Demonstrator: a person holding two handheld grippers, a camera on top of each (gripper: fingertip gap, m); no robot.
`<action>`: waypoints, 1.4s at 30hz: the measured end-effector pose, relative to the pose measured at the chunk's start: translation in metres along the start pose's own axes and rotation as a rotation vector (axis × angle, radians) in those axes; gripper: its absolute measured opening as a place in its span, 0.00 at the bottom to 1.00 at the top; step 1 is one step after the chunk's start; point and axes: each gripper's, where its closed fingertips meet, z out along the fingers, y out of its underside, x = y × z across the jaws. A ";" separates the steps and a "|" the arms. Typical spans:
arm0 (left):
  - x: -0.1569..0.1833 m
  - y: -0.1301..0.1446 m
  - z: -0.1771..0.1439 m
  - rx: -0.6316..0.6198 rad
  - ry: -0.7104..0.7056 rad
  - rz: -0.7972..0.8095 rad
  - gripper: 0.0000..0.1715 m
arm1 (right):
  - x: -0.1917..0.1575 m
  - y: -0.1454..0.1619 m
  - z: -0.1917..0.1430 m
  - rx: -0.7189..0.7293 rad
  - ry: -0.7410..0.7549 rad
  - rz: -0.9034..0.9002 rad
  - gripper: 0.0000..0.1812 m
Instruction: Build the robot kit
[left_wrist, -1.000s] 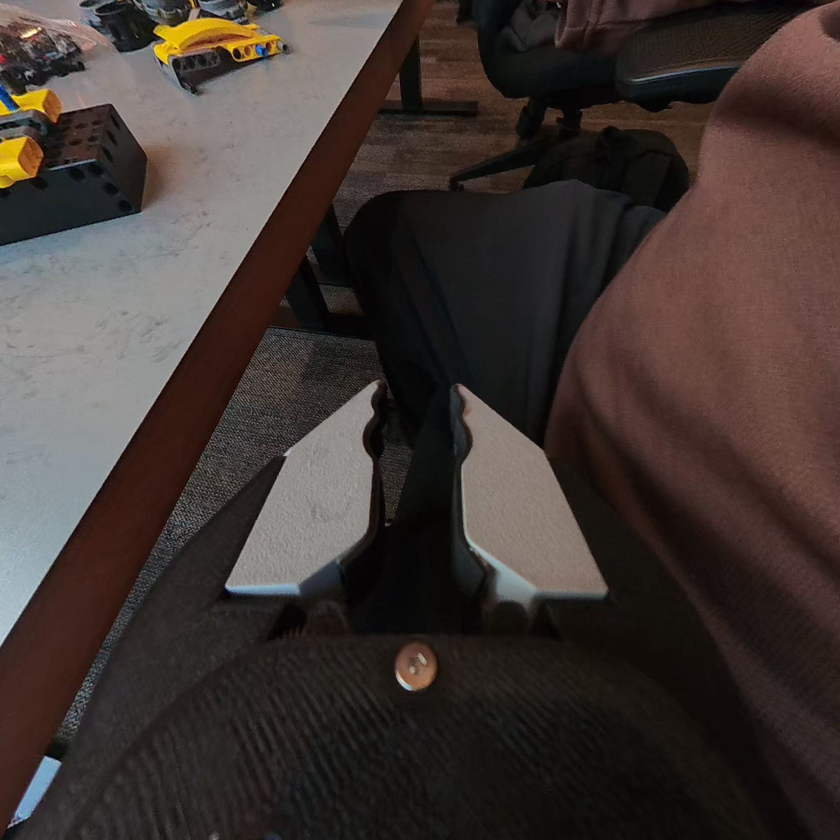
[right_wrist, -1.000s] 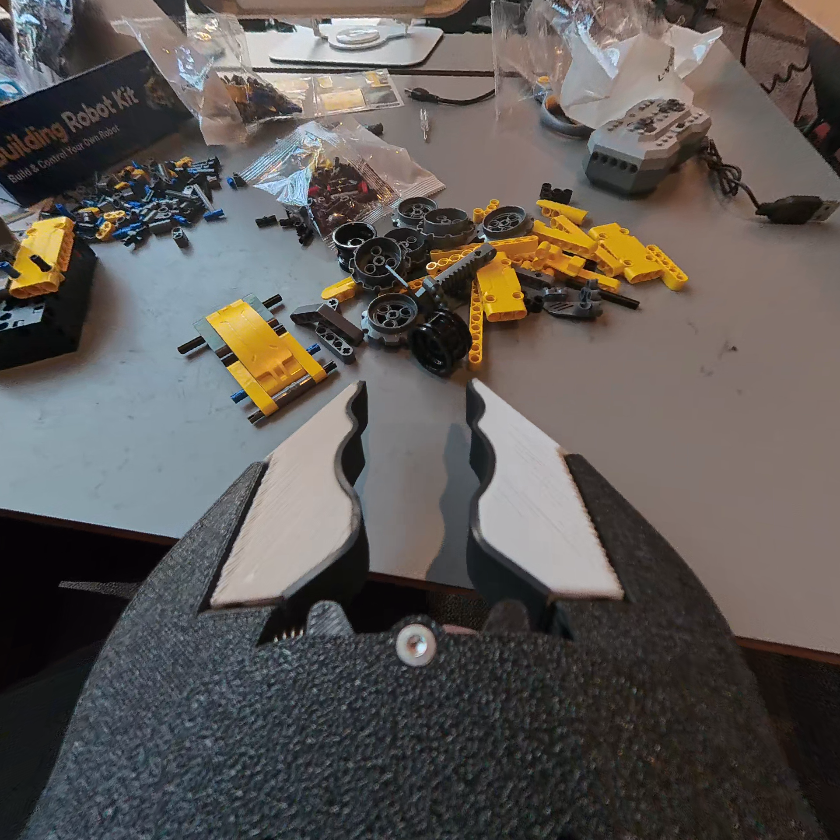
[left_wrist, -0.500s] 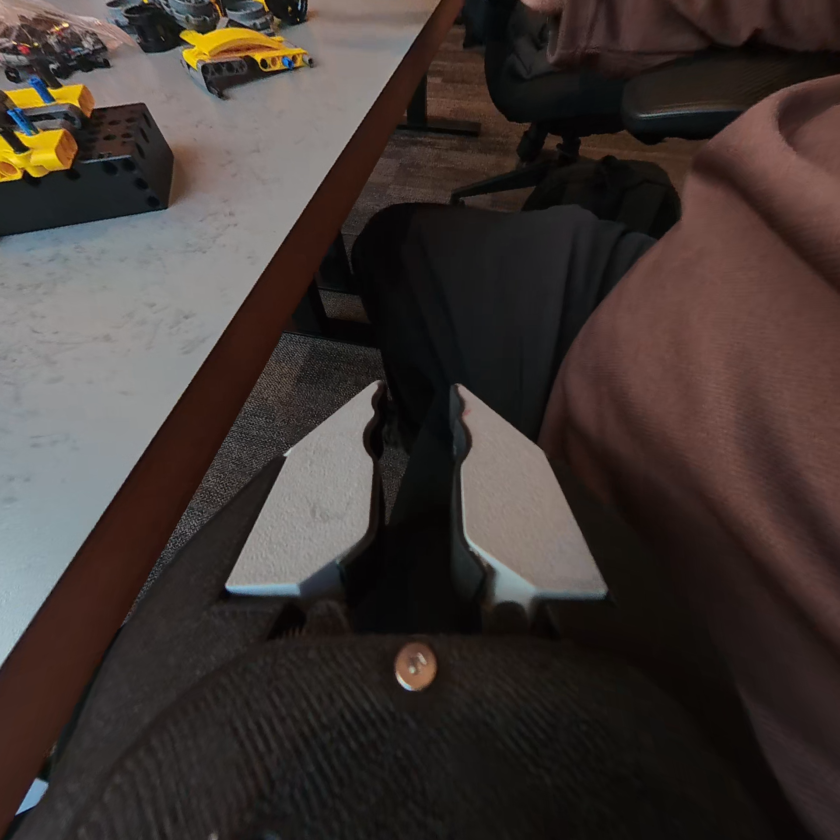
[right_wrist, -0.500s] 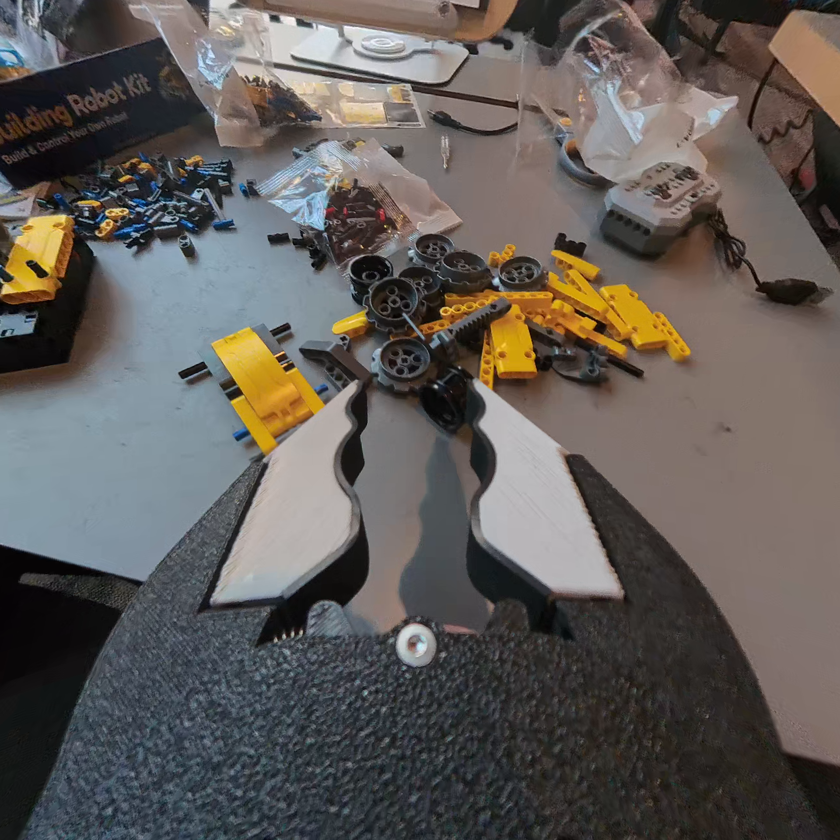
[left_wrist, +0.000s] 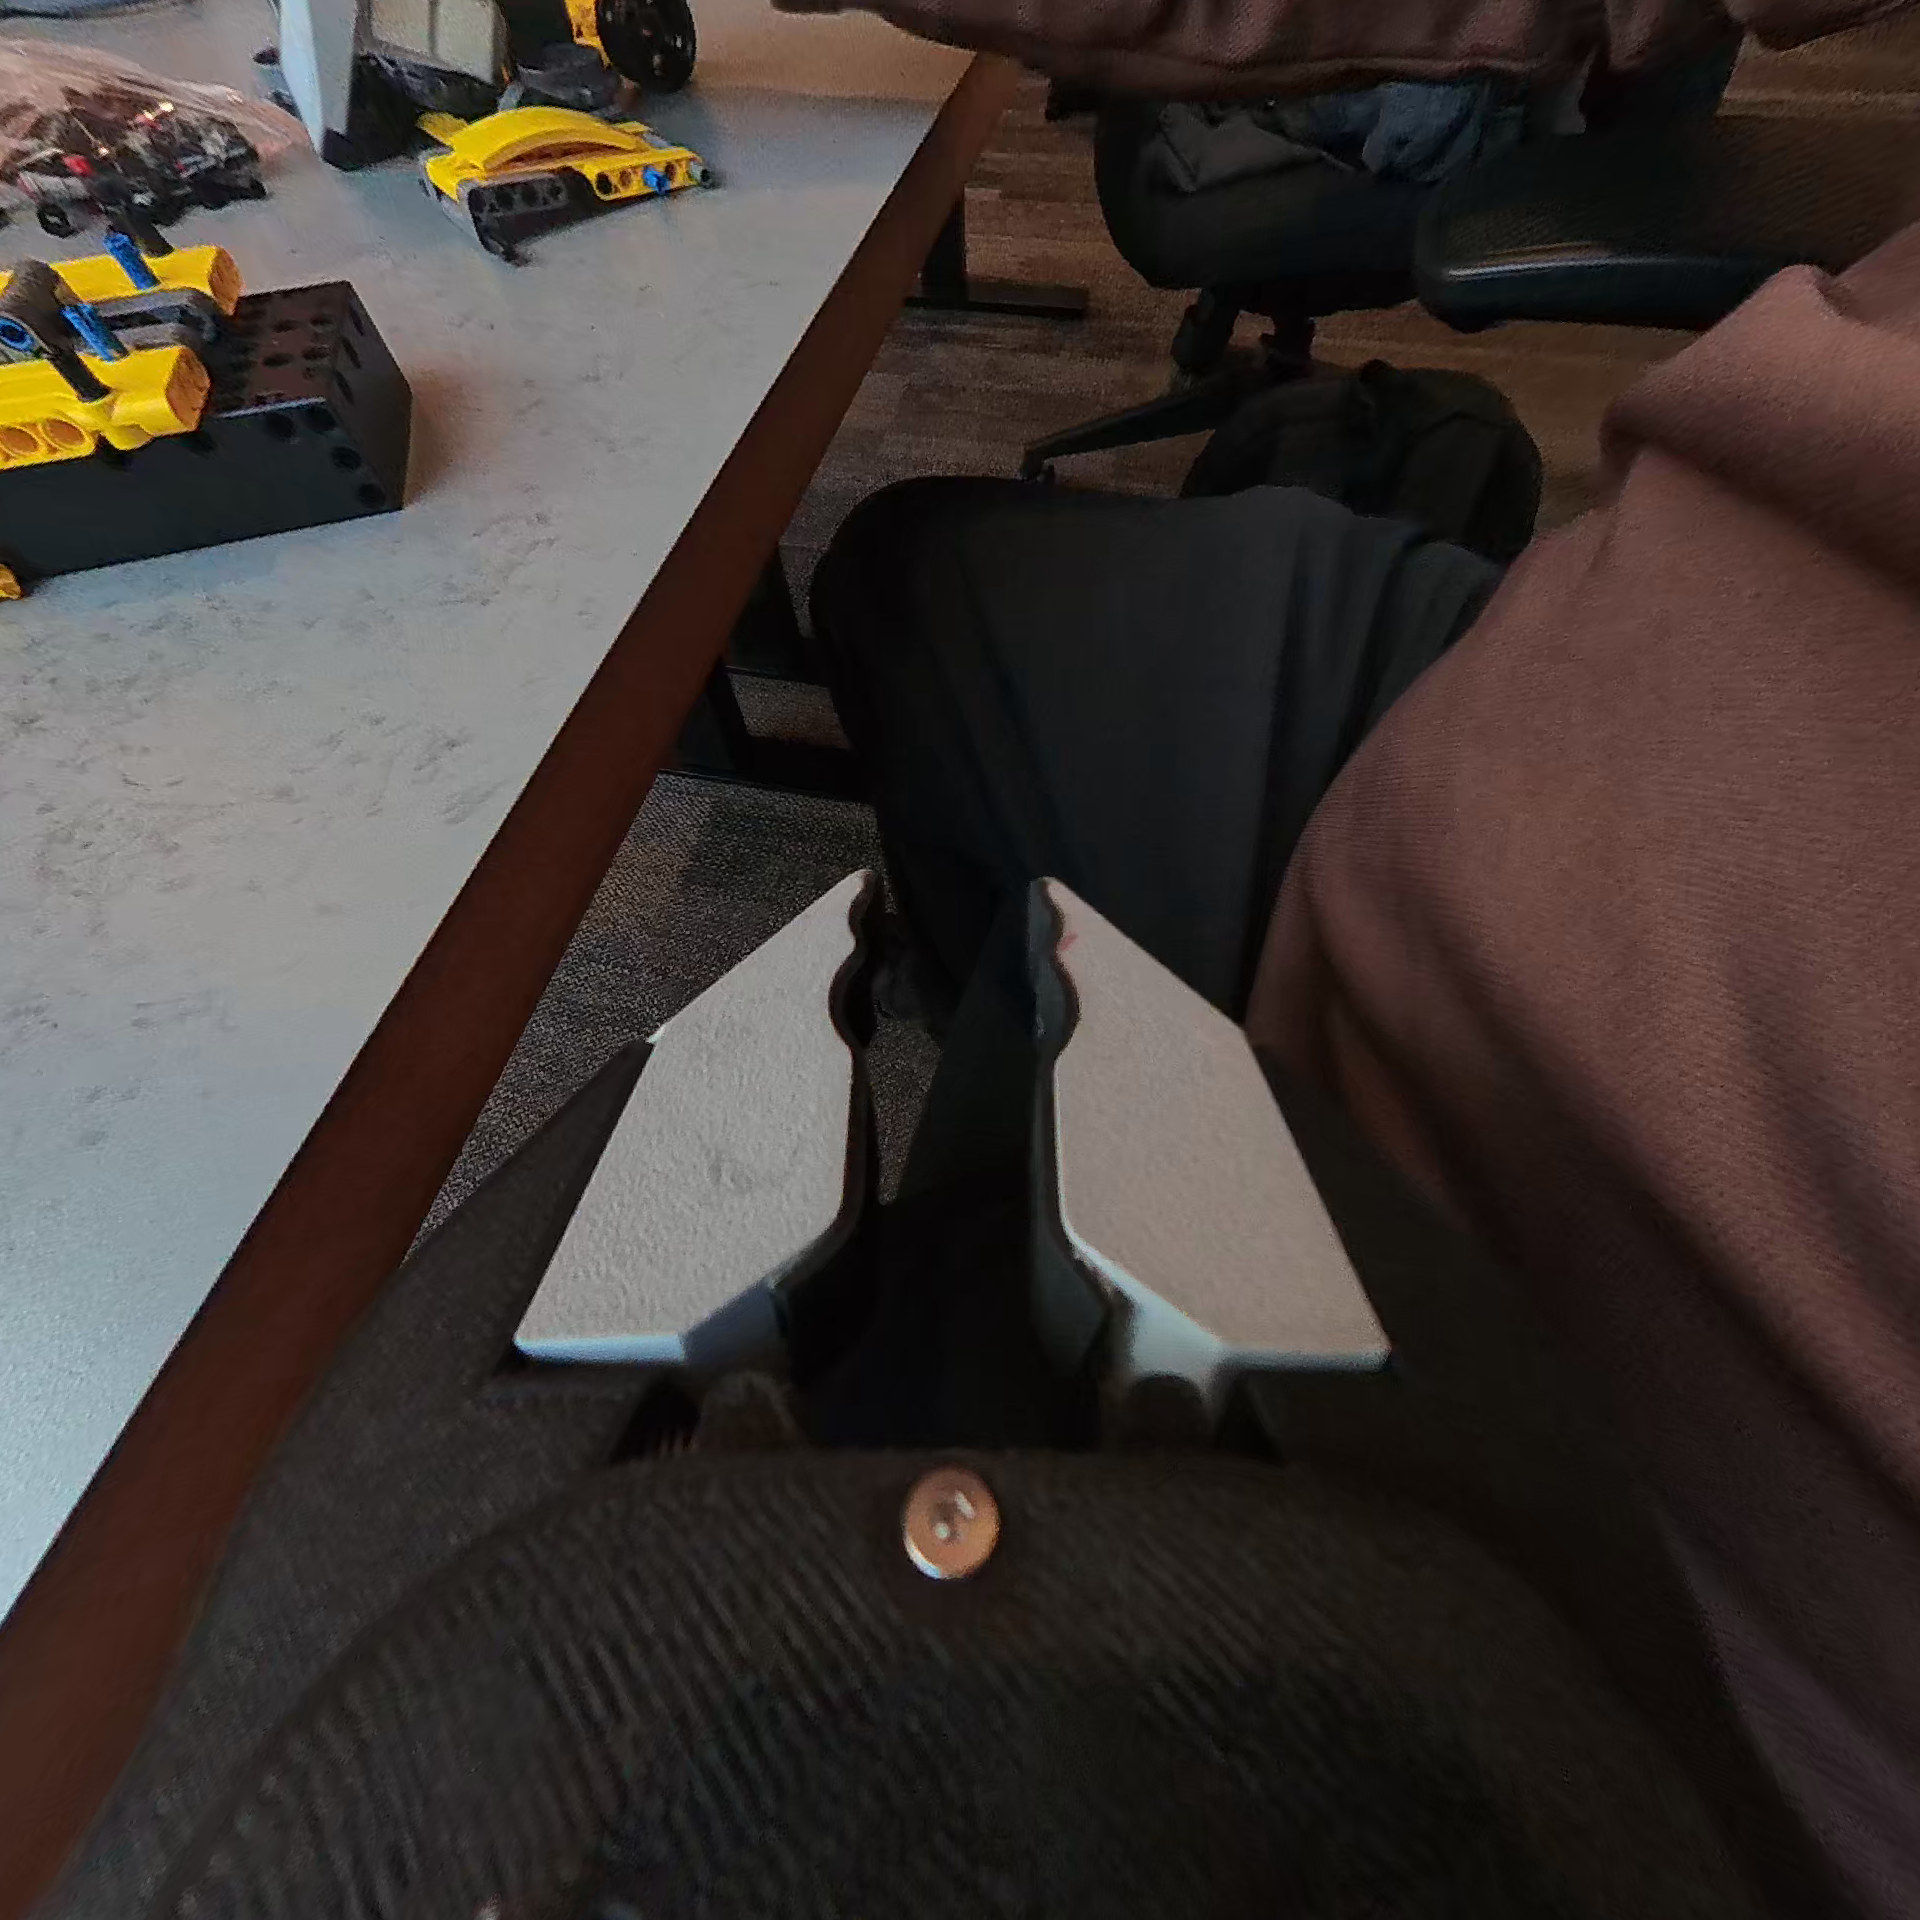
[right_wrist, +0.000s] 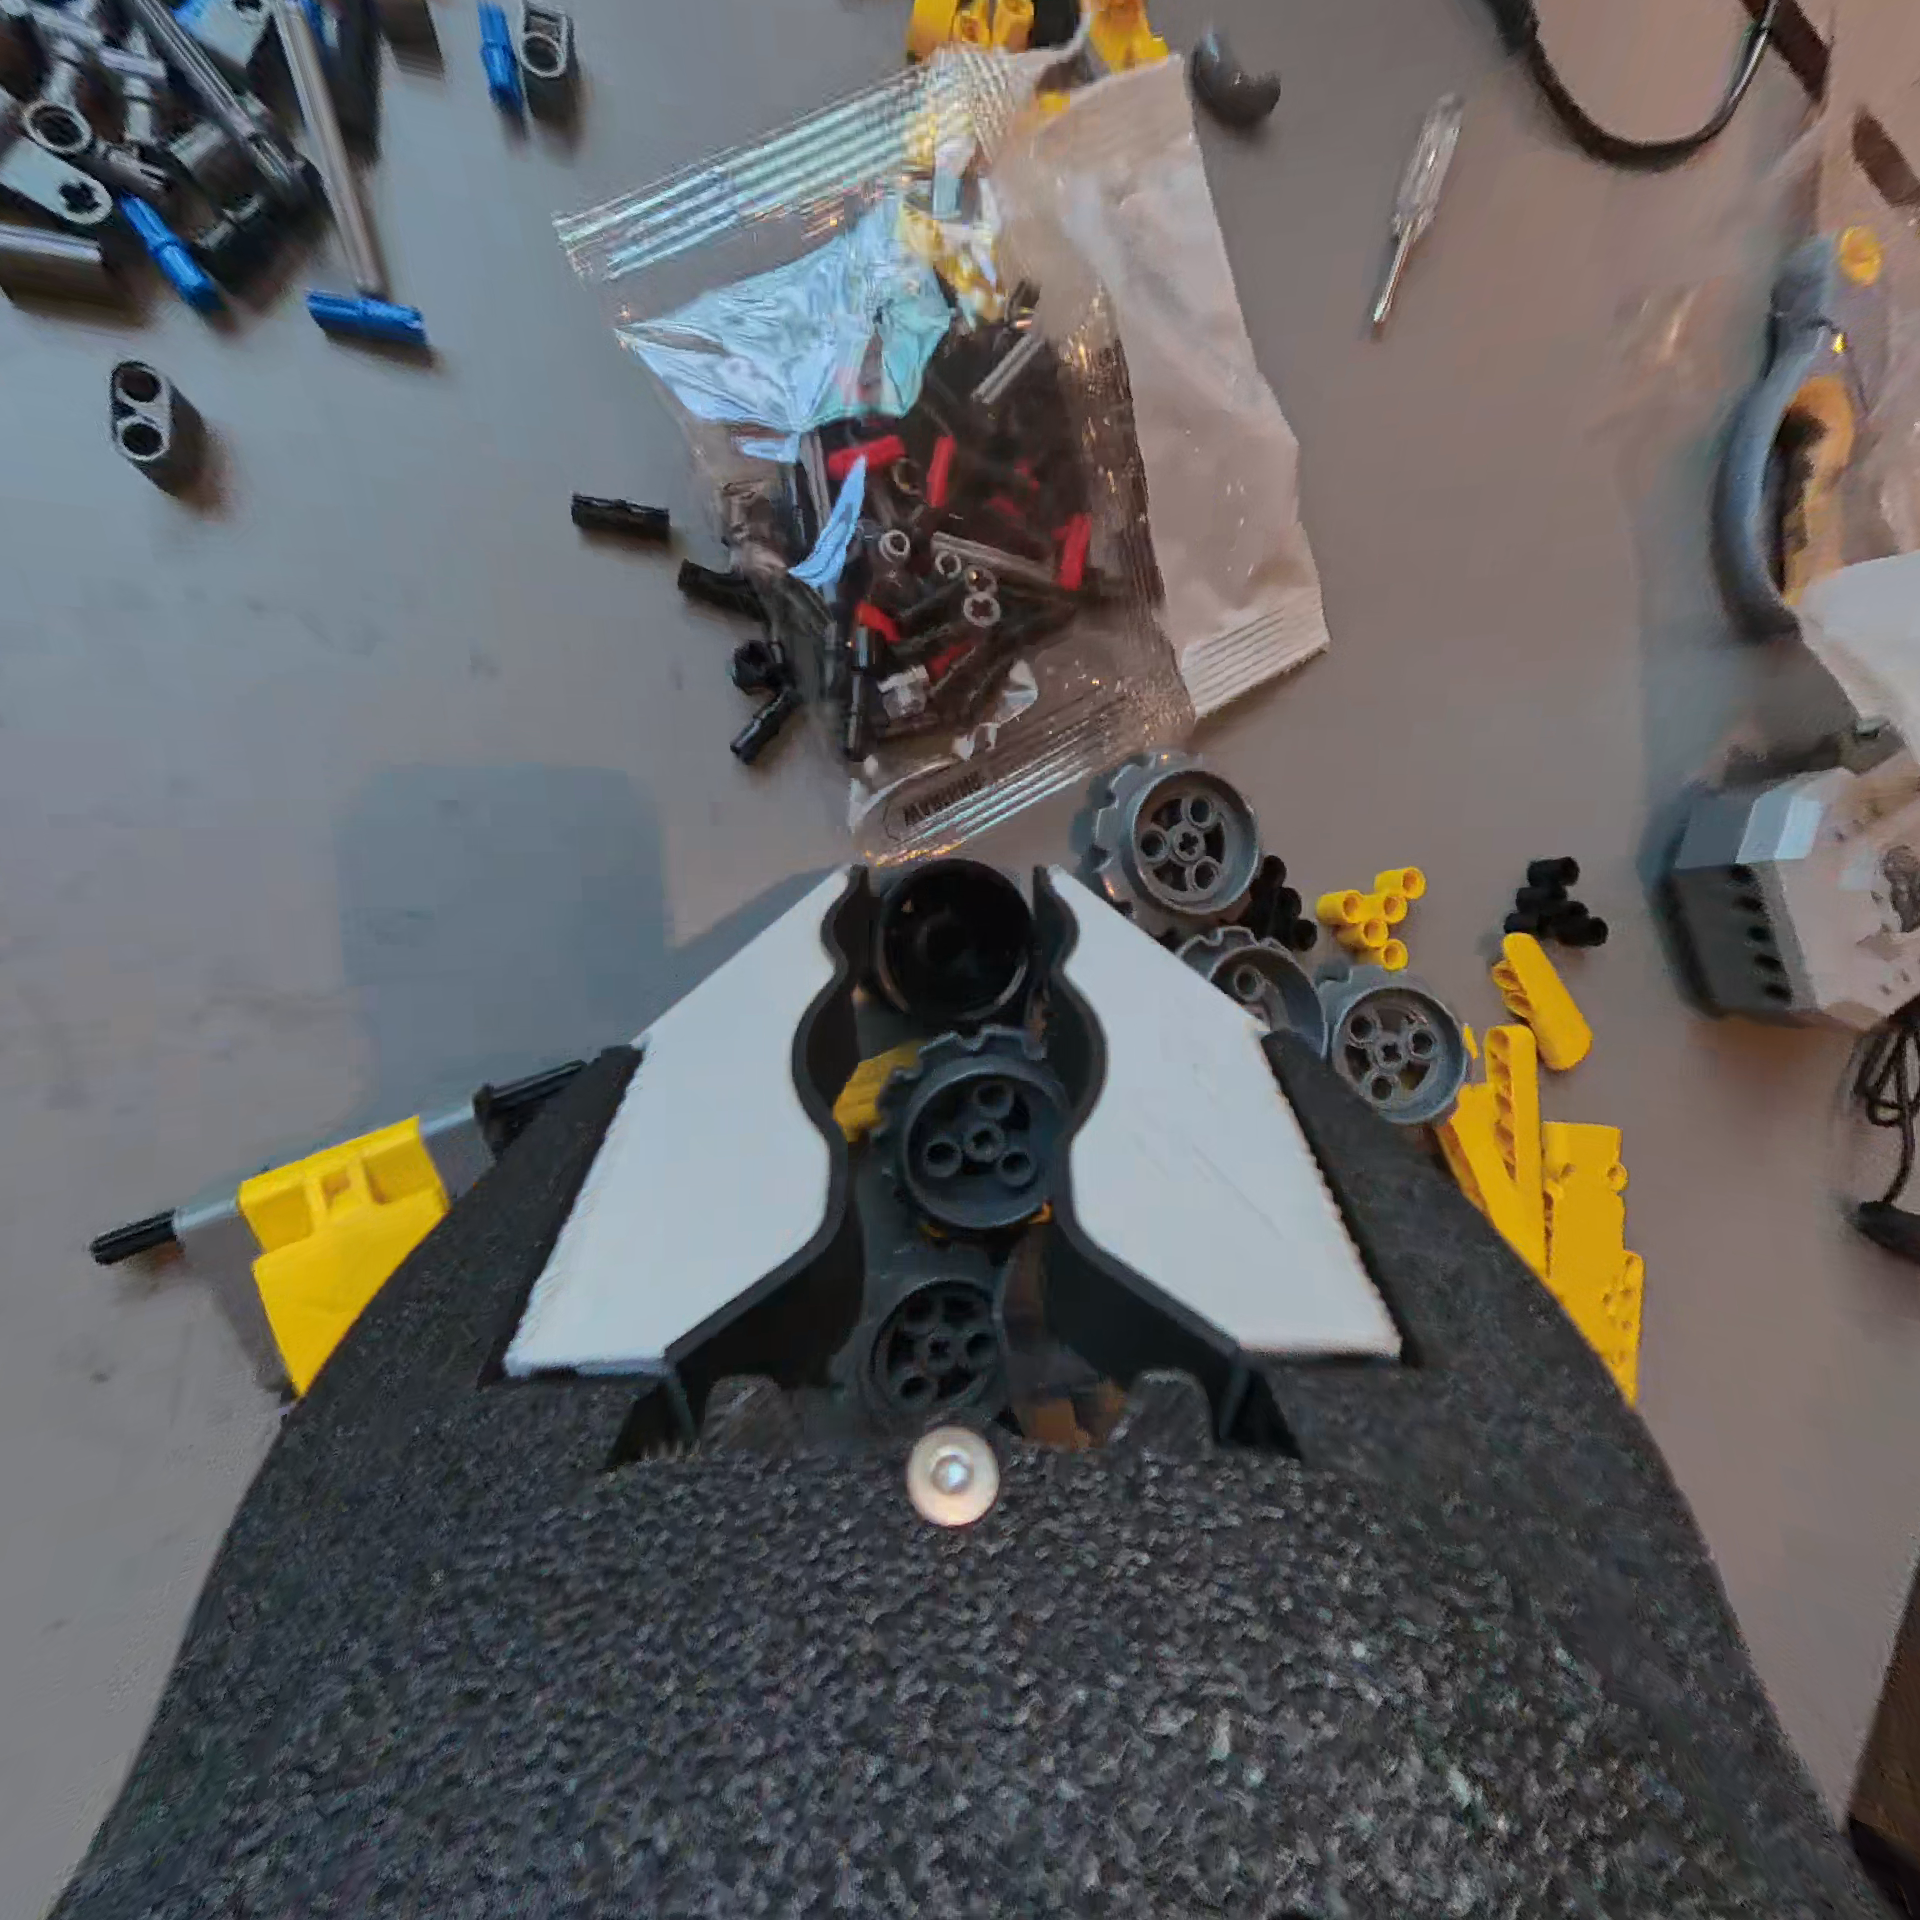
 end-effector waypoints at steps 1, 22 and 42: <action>0.000 -0.001 0.000 0.005 0.001 -0.003 0.14 | 0.006 0.003 -0.001 -0.013 0.019 0.005 0.16; 0.000 0.008 0.007 -0.024 -0.017 -0.023 0.14 | -0.107 -0.001 -0.094 0.380 -0.474 0.090 0.32; 0.009 0.002 0.016 -0.008 0.036 -0.010 0.13 | -0.096 0.034 -0.084 0.158 -0.329 -0.118 0.28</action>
